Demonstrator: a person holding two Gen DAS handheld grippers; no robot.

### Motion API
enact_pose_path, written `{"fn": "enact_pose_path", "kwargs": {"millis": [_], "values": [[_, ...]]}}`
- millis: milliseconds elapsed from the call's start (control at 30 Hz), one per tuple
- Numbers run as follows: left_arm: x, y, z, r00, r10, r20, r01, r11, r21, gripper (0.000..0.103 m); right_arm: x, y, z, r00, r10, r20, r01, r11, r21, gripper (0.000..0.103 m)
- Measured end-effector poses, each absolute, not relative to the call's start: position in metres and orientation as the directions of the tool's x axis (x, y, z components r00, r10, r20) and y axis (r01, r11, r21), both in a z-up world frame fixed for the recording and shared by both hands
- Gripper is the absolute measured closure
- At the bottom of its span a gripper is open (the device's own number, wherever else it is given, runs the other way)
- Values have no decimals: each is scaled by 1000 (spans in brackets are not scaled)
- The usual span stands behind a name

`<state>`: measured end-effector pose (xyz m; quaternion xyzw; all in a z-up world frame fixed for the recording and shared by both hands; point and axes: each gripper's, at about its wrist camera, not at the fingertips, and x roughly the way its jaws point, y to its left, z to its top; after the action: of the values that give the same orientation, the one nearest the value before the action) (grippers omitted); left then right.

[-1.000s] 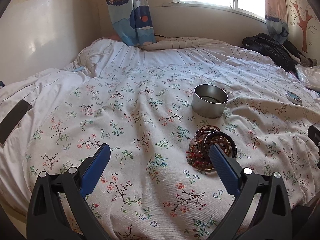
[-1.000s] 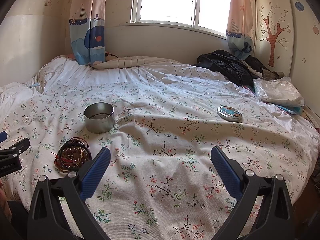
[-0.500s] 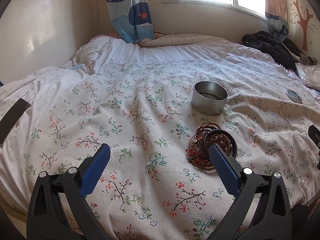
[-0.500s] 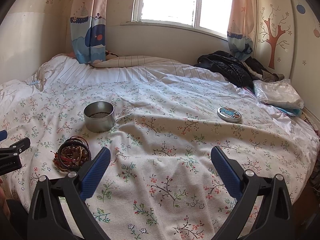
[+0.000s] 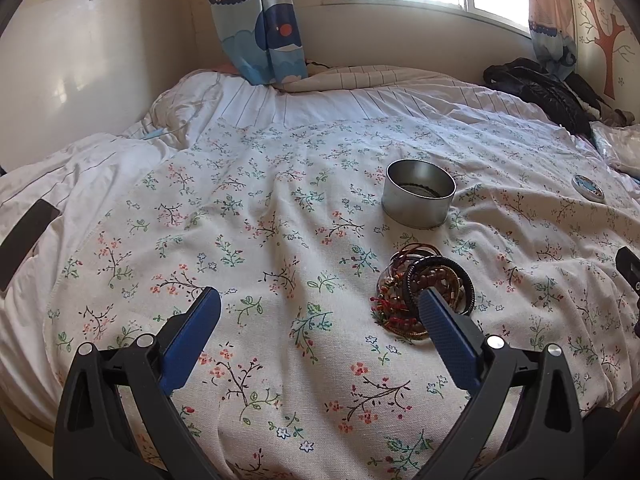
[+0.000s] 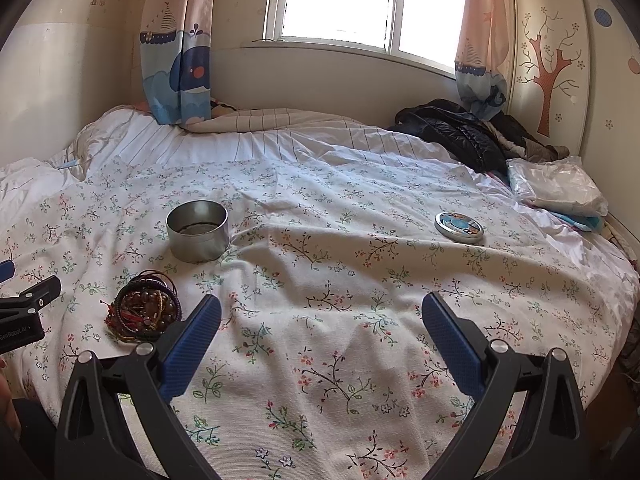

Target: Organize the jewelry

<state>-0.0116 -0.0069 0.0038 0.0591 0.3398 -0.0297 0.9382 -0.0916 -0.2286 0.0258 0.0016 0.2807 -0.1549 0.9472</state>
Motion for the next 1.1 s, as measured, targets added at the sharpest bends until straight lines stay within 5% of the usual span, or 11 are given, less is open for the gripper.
{"fn": "enact_pose_path", "kwargs": {"millis": [1100], "values": [[-3,-19,0,749,-68,-659,153,986,73,8,-17,-209,2,754,-138,-643,128,990,-62,7]]}}
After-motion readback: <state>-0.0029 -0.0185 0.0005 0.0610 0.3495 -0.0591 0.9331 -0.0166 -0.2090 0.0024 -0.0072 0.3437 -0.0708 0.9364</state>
